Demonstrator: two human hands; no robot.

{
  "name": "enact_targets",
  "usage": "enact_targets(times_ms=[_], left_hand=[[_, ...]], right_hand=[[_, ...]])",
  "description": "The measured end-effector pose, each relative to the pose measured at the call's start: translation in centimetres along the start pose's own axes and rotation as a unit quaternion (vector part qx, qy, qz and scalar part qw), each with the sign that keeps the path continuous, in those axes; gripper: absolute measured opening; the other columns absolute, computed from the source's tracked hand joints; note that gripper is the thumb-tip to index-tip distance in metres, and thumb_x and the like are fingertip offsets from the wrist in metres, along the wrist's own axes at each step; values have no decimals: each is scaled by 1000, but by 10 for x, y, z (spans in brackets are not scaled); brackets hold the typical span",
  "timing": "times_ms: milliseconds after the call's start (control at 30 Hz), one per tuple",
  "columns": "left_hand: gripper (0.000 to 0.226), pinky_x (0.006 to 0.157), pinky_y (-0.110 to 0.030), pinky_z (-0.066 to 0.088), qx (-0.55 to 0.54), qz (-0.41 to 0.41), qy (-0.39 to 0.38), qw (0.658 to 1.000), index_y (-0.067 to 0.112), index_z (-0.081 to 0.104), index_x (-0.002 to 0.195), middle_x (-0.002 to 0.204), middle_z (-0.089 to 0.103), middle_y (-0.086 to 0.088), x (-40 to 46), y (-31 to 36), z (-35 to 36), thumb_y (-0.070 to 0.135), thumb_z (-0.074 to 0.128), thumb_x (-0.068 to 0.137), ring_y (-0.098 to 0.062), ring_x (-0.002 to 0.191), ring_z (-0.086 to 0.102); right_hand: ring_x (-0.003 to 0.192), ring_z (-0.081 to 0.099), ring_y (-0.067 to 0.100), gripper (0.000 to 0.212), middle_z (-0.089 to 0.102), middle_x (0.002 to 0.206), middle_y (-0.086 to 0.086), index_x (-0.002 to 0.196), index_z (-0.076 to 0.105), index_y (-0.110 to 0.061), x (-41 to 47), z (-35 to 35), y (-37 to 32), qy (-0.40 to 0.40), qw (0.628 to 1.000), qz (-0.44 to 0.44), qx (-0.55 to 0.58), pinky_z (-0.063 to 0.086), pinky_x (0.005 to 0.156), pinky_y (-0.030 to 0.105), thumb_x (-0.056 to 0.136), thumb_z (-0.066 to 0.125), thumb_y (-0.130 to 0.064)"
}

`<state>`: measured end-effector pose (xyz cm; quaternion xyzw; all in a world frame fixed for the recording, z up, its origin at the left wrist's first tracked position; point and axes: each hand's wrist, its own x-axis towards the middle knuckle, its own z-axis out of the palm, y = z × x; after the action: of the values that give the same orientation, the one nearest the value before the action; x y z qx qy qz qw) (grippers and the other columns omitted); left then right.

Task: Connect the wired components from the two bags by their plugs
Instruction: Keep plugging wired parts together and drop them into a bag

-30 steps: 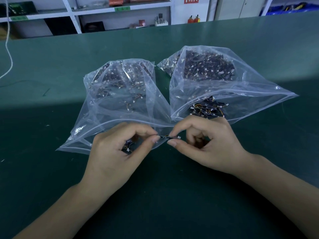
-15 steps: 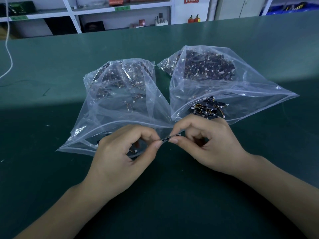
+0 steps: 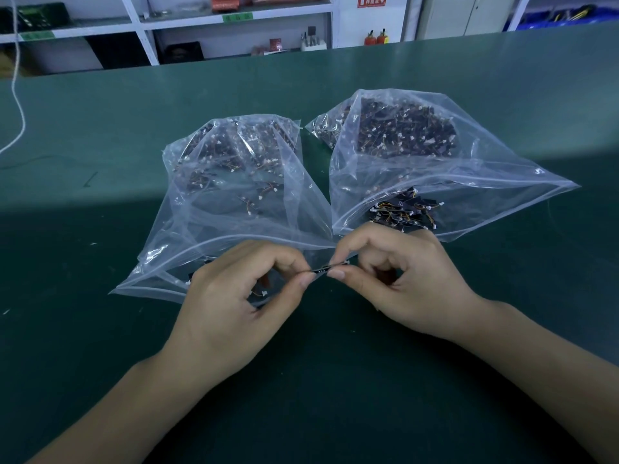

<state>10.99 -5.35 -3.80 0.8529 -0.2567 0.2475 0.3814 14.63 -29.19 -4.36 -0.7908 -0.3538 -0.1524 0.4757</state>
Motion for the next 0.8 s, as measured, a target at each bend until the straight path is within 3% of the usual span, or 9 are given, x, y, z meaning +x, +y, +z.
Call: enact_targets(times_ms=[333, 467, 600, 667, 800], left_hand=[[12, 73, -17, 47, 21, 1, -7, 1000, 19, 75, 93, 89, 66, 21, 0, 0, 0, 29, 71, 97, -1, 83, 64], [19, 78, -30, 57, 18, -31, -8, 999, 25, 74, 101, 95, 73, 21, -1, 2, -2, 43, 73, 95, -6, 92, 72], [28, 82, -43, 54, 44, -36, -26, 998, 22, 72, 87, 85, 72, 9, 0, 0, -3, 43, 63, 102, -17, 85, 72], [32, 90, -42, 51, 64, -20, -38, 997, 20, 72, 83, 85, 73, 9, 2, -2, -4, 39, 59, 106, -16, 93, 72], [28, 104, -37, 44, 102, -32, -55, 993, 26, 71, 88, 108, 72, 20, 4, -5, -5, 45, 58, 104, -8, 118, 63]], right_hand=[[45, 36, 15, 7, 40, 50, -7, 99, 67, -22, 0, -2, 0, -21, 1000, 11, 1, 32, 55, 17, 100, 72, -27], [43, 43, 20, 10, 49, 50, -1, 97, 68, -17, 2, -9, 2, -13, 999, 32, 30, 36, 53, 20, 101, 73, -25], [45, 48, 24, 13, 56, 52, 1, 92, 62, -18, 6, -25, 12, -19, 997, 71, 21, 40, 55, 24, 98, 73, -20], [47, 48, 27, 15, 57, 52, 4, 90, 61, -19, 8, -30, 20, -23, 994, 104, 1, 42, 56, 26, 99, 74, -20], [48, 49, 25, 15, 57, 52, 3, 87, 65, -22, 10, -40, 31, -3, 986, 167, -14, 41, 60, 18, 97, 74, -28]])
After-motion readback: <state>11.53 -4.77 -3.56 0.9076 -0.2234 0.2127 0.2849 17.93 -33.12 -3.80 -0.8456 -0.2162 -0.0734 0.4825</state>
